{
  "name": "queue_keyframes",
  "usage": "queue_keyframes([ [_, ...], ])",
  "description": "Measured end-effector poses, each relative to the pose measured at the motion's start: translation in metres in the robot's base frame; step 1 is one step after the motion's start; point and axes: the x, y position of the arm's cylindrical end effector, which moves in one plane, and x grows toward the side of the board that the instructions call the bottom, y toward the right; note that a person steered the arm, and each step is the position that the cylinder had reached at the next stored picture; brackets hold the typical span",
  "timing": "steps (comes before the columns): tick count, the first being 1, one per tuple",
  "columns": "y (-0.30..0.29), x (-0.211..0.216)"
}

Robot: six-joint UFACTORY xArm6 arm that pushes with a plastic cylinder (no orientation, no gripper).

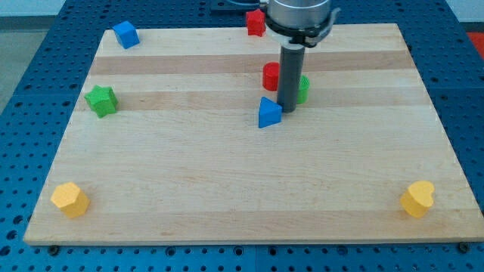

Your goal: Slide the green circle diagonally to the bottom right of the red star

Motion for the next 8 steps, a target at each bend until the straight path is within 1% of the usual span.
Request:
queue_keyframes([
  [3, 0.006, -0.044],
  [4, 0.022, -0.049],
  [5, 0.038, -0.049],
  [7, 0.068, -0.028],
  [8, 0.089, -0.028],
])
